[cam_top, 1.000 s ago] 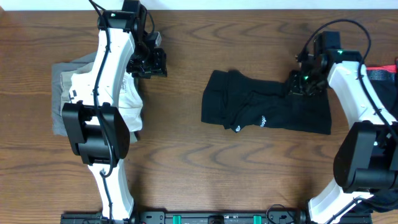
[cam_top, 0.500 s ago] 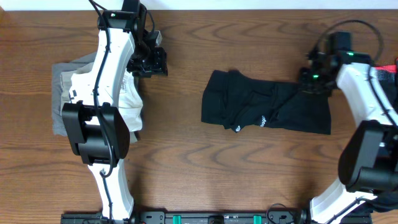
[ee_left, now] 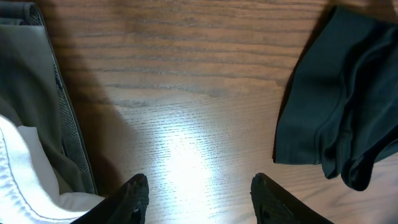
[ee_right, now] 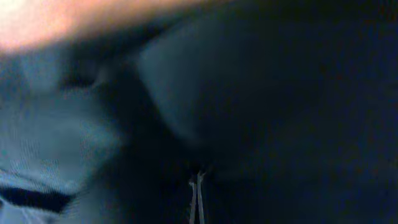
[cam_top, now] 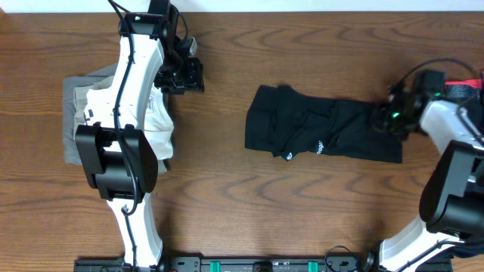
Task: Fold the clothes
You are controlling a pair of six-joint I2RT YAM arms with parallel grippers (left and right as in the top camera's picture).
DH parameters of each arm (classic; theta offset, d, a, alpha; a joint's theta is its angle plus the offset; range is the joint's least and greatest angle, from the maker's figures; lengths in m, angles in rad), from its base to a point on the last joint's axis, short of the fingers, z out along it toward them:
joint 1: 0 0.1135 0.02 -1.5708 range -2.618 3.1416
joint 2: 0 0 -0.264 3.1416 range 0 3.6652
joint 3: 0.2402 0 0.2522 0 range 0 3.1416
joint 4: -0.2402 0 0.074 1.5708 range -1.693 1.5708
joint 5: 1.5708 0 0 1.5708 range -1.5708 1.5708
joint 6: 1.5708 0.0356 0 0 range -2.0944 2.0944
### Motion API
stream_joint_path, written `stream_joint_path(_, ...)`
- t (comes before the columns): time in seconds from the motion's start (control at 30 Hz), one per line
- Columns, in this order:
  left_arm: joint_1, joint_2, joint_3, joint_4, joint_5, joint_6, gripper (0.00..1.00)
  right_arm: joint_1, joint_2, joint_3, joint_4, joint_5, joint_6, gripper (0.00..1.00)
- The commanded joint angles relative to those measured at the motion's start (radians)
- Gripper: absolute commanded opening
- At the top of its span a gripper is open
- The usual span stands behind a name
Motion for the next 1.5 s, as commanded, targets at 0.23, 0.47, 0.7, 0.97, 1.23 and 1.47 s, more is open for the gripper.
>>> stream_joint_path(0.23,0.002,-0.020,0.005,-0.024,0.002,0.005,0.55,0.163,-0.019,-0.093,0.004,-0.216,-0.206,0.02)
stream_joint_path(0.47,-0.002,-0.020,0.005,-0.024,0.003,0.005,0.55,0.095,-0.042,-0.085,0.085,-0.141,-0.142,0.05)
stream_joint_path(0.7,-0.034,-0.020,0.004,-0.016,0.103,0.019,0.56,-0.015,-0.042,-0.085,0.126,-0.282,-0.164,0.01)
stream_joint_path(0.97,-0.198,-0.016,-0.016,0.056,0.152,0.195,0.55,0.031,-0.042,-0.086,0.053,-0.334,-0.251,0.01)
stream_joint_path(1.23,-0.340,-0.007,-0.075,0.142,0.134,0.320,0.55,0.086,-0.032,-0.086,0.146,-0.248,-0.108,0.01)
stream_joint_path(1.47,-0.330,-0.009,-0.085,0.122,0.003,0.241,0.53,0.150,-0.032,-0.086,0.040,-0.655,-0.432,0.01)
